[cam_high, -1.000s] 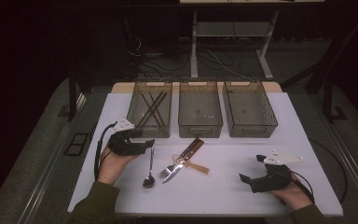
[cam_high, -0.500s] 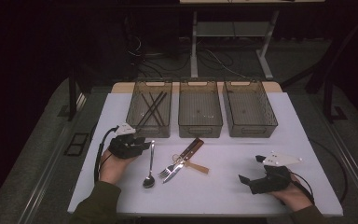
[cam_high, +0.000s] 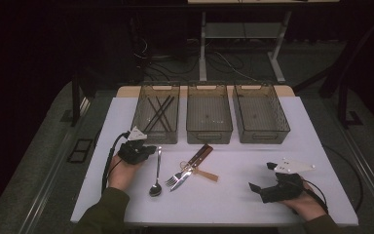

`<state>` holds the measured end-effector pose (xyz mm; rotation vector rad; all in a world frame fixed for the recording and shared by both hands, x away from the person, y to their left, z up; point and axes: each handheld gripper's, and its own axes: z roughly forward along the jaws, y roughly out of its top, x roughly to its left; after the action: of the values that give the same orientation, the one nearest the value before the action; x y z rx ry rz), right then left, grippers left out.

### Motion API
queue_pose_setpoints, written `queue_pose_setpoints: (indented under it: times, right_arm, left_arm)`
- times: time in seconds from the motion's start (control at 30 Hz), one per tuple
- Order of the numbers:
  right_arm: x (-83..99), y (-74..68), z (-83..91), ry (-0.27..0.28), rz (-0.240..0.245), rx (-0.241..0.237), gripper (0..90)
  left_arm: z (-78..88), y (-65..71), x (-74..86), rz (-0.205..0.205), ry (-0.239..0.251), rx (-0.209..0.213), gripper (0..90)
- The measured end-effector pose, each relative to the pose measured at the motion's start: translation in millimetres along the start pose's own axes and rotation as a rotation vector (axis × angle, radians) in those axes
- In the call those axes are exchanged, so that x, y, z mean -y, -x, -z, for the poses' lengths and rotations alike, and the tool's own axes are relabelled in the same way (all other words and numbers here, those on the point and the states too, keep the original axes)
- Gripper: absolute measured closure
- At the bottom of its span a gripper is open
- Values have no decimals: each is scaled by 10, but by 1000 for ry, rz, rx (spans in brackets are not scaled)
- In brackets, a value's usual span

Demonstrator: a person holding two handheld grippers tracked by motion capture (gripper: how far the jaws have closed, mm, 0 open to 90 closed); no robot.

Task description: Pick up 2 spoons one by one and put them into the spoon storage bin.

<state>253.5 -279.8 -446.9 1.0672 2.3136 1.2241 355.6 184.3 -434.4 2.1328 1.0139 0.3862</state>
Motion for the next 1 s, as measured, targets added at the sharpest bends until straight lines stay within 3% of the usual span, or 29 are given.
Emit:
queue_pose_setpoints:
  times: [0.33,0.6,0.77,1.0]
  right_arm:
    - [2,4,-8,-4,-4,-1,1]
    - [0,1,-9,-4,-3,0,1]
    - [4,2,-8,-4,-5,-2,1]
    - [2,3,-12,-5,-2,-2,1]
  left_arm:
    - [-153,-90,-26,28,-16,-17,899]
    - [-246,-74,-67,16,-33,-31,899]
    - [-282,-54,-85,4,-37,-20,899]
    - [-322,31,-121,-15,-45,25,899]
